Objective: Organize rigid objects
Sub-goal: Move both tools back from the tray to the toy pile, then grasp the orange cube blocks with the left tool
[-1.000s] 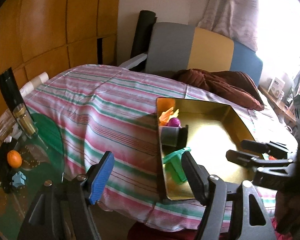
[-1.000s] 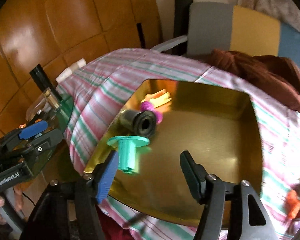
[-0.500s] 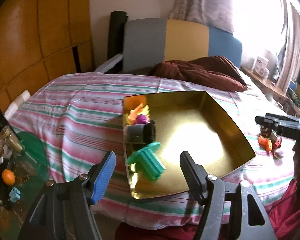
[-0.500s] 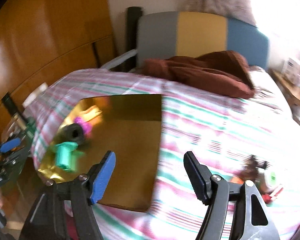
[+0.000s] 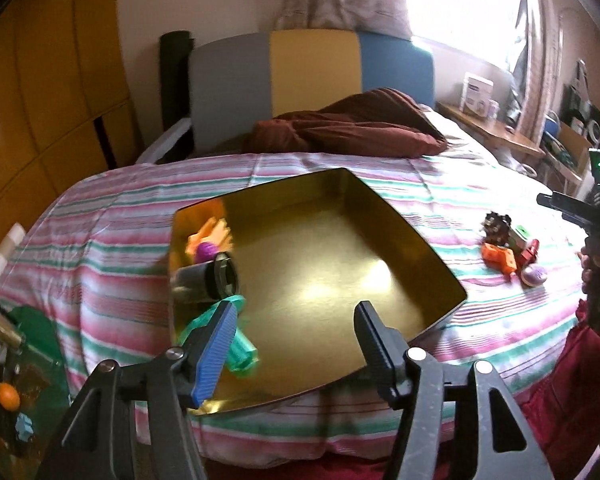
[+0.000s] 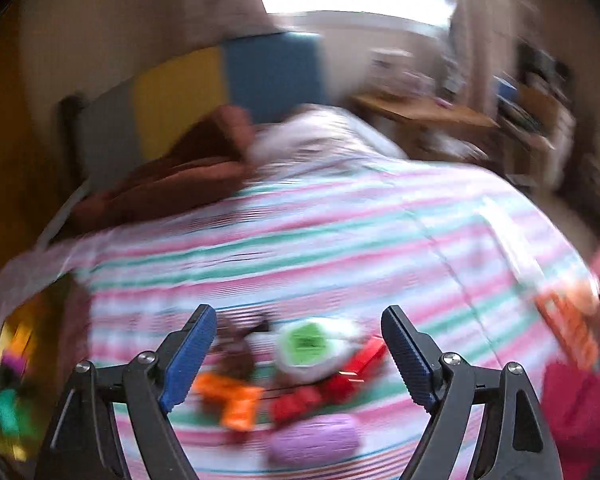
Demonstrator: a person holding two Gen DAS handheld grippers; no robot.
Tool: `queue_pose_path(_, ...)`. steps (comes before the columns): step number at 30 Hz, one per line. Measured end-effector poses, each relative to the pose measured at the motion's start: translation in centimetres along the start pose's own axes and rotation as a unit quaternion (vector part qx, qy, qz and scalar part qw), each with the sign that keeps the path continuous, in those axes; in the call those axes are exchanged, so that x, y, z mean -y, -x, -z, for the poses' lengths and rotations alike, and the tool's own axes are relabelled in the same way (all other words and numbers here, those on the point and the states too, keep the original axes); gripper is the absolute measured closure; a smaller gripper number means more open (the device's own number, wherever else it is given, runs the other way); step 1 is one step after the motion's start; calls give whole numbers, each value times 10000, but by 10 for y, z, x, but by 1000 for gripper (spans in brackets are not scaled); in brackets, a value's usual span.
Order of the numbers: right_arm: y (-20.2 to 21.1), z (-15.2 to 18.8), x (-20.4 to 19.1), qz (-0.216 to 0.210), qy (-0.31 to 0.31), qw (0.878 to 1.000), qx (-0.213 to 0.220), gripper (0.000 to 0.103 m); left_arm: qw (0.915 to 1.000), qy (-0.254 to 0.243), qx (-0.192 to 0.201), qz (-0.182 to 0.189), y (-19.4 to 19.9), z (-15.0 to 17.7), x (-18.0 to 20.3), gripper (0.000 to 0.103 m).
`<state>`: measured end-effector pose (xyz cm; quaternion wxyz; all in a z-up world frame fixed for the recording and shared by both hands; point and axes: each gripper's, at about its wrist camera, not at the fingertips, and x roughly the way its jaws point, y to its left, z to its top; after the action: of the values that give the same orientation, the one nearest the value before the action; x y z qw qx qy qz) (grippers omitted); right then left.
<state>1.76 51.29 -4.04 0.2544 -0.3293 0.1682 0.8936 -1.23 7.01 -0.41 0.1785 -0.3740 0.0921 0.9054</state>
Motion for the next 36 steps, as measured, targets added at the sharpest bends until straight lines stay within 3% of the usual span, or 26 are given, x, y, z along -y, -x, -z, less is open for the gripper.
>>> queue_pose_path(3,-2,-6,36,-57,-960,9954,-34,18,9997,-196,-4,145,-4,-5,18,41)
queue_pose_path(6,-2,-7,48,-3,-1202,9927,-83,18,9990,-359,-32,255,-10,-11,34,41)
queue_pose_path(23,-7,-1,53,-279,-1505,9877,-318,15,9913,-1098,-120,709,-31,-32,113,42)
queue_pose_path(36,-9,-1,53,-236,-1501,9877,-369,15,9883,-1251,-150,856,-38,-37,135,42)
